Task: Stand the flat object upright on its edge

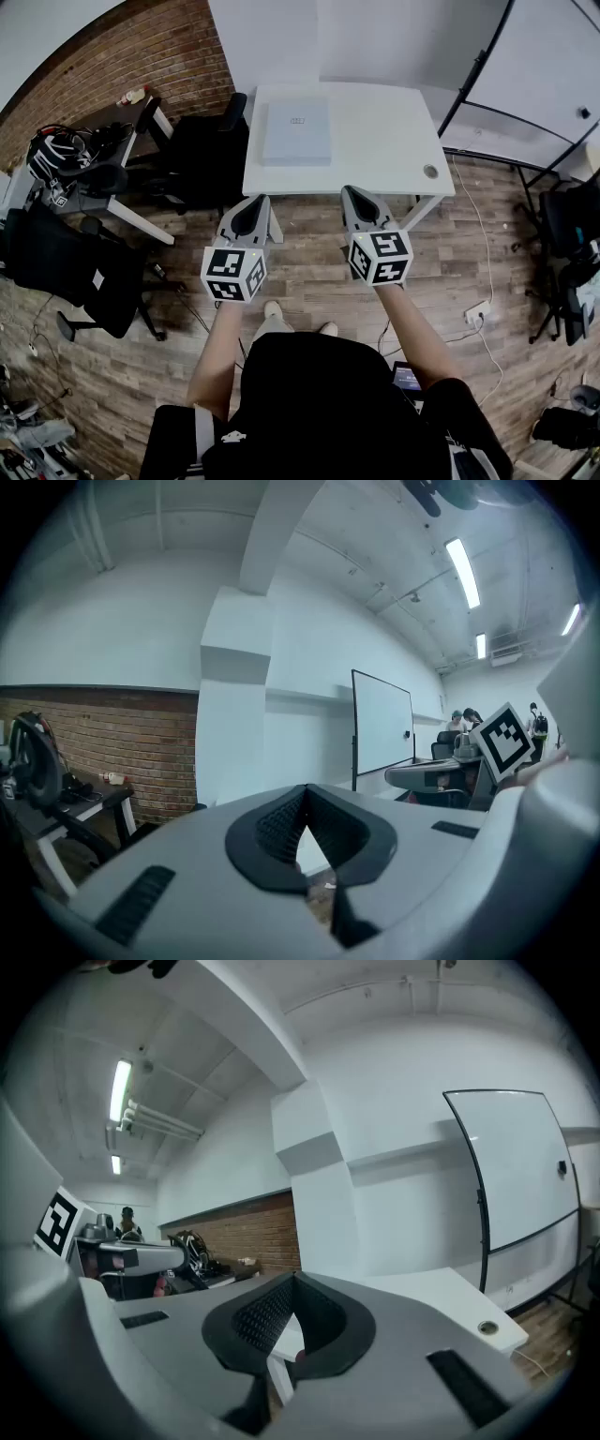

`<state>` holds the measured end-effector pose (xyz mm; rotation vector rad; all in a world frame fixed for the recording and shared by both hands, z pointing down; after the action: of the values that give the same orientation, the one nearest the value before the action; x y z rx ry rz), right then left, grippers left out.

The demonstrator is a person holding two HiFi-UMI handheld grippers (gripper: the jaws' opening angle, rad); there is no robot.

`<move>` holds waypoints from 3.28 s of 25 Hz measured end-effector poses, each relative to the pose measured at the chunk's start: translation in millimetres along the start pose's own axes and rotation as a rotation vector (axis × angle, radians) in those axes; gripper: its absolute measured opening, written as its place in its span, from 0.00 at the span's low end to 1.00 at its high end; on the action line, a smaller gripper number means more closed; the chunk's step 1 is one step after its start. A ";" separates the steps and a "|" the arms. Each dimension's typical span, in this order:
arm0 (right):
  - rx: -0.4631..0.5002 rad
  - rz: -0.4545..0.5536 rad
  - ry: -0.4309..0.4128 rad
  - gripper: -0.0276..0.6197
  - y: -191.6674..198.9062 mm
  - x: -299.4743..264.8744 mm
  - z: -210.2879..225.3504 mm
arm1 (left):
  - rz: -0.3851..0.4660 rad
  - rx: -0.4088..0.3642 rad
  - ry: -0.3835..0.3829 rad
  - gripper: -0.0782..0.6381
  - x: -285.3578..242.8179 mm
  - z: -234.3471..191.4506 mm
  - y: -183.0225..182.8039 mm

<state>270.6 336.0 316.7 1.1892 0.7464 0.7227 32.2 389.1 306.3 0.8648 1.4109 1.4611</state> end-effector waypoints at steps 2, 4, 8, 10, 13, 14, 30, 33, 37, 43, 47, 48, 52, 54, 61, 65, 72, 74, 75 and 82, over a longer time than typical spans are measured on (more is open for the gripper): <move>-0.012 -0.001 -0.012 0.10 0.0 4.1 2.4 | -0.001 0.008 0.003 0.12 0.4 3.8 -0.3; -0.015 -0.003 -0.018 0.10 0.0 8.2 5.2 | -0.003 0.014 0.002 0.12 0.7 7.7 0.0; -0.009 -0.006 -0.034 0.10 1.8 13.7 9.7 | -0.008 0.028 -0.007 0.12 1.8 13.5 3.9; 0.000 -0.014 -0.050 0.10 3.2 12.9 11.6 | -0.018 0.033 -0.015 0.12 0.6 15.1 6.7; 0.003 -0.027 -0.064 0.10 4.6 6.4 15.1 | -0.026 0.032 -0.007 0.12 -5.1 14.8 8.9; 0.002 -0.031 -0.068 0.10 5.2 3.9 15.6 | -0.028 0.028 0.002 0.12 -7.1 14.2 9.6; -0.030 -0.056 -0.116 0.10 -0.4 -108.9 33.7 | -0.005 0.098 -0.041 0.12 -81.1 -66.7 20.7; -0.032 -0.057 -0.115 0.10 -7.5 -143.0 36.8 | 0.002 0.113 -0.036 0.12 -105.0 -91.5 22.5; -0.037 -0.059 -0.100 0.10 -19.6 -192.5 41.9 | 0.012 0.129 -0.020 0.12 -140.3 -127.1 22.2; -0.042 -0.076 -0.066 0.10 -28.4 -253.6 45.9 | 0.005 0.151 0.018 0.12 -185.2 -175.7 24.5; -0.068 -0.098 -0.048 0.10 -28.9 -292.0 52.9 | -0.009 0.166 0.030 0.12 -215.2 -204.3 28.3; -0.070 -0.105 -0.044 0.10 -28.3 -301.6 53.7 | -0.012 0.171 0.033 0.12 -221.9 -211.9 29.7; -0.068 -0.129 -0.019 0.10 -26.7 -336.4 58.2 | -0.022 0.191 0.055 0.12 -243.5 -241.9 36.4; -0.068 -0.136 0.001 0.10 -26.9 -350.5 62.3 | -0.032 0.192 0.071 0.12 -253.1 -255.7 40.5; -0.093 -0.175 0.069 0.10 -15.4 -384.9 74.3 | -0.048 0.236 0.147 0.12 -280.2 -286.4 58.4; -0.113 -0.217 0.088 0.10 1.2 -395.6 78.8 | -0.086 0.255 0.177 0.12 -290.7 -293.8 77.2; -0.106 -0.356 0.080 0.11 24.6 -407.0 100.3 | -0.136 0.319 0.203 0.12 -309.6 -289.6 102.0; -0.096 -0.398 0.084 0.11 32.5 -412.1 109.5 | -0.151 0.351 0.200 0.13 -313.2 -286.9 112.8; -0.092 -0.417 0.086 0.11 36.4 -414.7 113.9 | -0.164 0.361 0.196 0.13 -314.8 -285.2 118.5; -0.060 -0.603 0.042 0.11 61.3 -441.9 144.1 | -0.255 0.415 0.163 0.13 -334.7 -277.6 148.0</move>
<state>133.7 -88.6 460.7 0.8281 1.0472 0.2640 -127.8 -14.0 457.6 0.7893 1.9135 1.0813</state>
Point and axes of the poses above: the fingertips, and each gripper's own axes: x backward along the fingers, z to its right, y out of its underside, the point moved 9 cm from there along x, backward along the fingers, and after that the axes turned 6 degrees about -x, right-handed, at the moved point
